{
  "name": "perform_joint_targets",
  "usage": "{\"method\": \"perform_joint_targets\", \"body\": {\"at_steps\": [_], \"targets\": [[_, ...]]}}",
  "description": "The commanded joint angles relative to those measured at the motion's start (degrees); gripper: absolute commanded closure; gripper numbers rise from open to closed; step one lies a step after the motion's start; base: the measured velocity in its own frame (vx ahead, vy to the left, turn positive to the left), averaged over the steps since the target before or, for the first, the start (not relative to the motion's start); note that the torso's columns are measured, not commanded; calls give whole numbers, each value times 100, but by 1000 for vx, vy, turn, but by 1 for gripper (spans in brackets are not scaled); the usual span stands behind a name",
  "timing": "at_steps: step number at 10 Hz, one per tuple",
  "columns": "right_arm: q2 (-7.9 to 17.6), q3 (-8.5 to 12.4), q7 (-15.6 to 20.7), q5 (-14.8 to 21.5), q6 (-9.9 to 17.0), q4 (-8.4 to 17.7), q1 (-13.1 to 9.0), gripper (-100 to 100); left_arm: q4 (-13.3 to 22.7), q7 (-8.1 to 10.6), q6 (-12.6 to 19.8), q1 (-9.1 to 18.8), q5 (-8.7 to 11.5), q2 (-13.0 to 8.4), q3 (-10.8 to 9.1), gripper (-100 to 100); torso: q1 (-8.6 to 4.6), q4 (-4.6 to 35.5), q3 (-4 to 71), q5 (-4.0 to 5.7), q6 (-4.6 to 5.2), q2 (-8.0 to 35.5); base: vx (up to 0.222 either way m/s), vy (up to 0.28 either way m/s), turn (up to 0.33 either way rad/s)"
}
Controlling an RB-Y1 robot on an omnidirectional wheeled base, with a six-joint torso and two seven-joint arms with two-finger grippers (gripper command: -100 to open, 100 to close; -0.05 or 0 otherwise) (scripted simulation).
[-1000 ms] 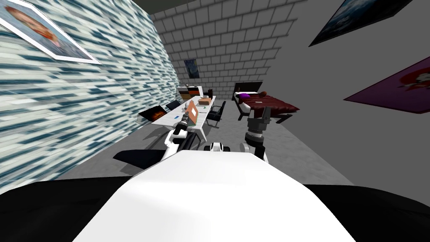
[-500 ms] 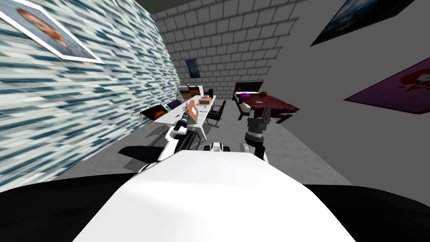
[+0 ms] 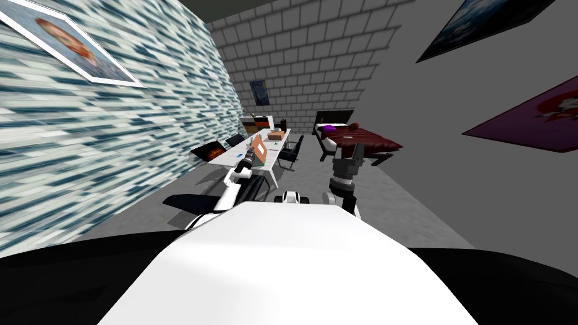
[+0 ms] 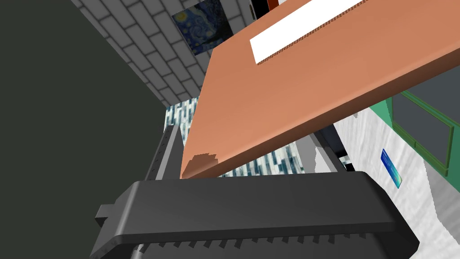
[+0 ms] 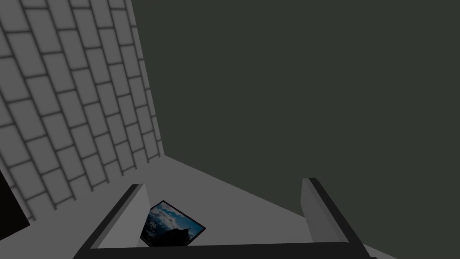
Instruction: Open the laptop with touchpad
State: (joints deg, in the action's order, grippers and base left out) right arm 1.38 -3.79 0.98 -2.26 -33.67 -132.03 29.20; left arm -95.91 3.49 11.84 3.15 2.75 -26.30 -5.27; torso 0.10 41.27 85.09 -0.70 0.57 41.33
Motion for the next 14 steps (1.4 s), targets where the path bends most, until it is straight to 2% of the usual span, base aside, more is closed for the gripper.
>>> {"method": "perform_joint_targets", "body": {"at_steps": [1,3,4,5,7,8,9,11,12,14], "targets": [[0,0,0,0,0,0,0,0,405,209,23,443,302,-246,175,100,-4,30,-6,17,-3,19,-97,-35,37],[0,0,0,0,0,0,0,0,707,209,23,443,302,-246,175,100,-9,52,-30,26,-4,50,-30,-1,-13],[0,0,0,0,0,0,0,0,856,387,-21,814,536,-538,241,100,-10,32,-18,22,-9,34,-96,-44,59],[0,0,0,0,0,0,-1,0,1008,387,-21,979,560,-538,241,100,-23,57,-24,43,-22,56,-102,-48,28],[0,0,0,0,0,0,0,0,1359,387,-21,979,560,-538,241,100,-8,77,-32,55,-38,63,-12,-6,-15],[0,0,0,0,0,0,0,0,1572,564,-65,1337,817,-821,307,100,10,66,-22,46,-42,48,-59,-26,75],[0,0,0,0,0,0,0,0,1717,564,-65,1473,819,-830,307,100,8,87,-32,57,-53,71,-81,-26,47],[0,0,0,0,0,0,0,0,2010,564,-65,1516,819,-830,307,100,-5,100,-52,65,-50,93,-26,0,-16],[0,0,0,0,0,0,0,0,2253,742,-109,1803,1077,-1115,373,100,1,91,-44,60,-55,81,-81,-17,63],[0,0,0,0,0,0,0,0,2552,742,-109,2052,1077,-1122,373,100,-19,120,-67,78,-55,120,-66,-18,33]]}}
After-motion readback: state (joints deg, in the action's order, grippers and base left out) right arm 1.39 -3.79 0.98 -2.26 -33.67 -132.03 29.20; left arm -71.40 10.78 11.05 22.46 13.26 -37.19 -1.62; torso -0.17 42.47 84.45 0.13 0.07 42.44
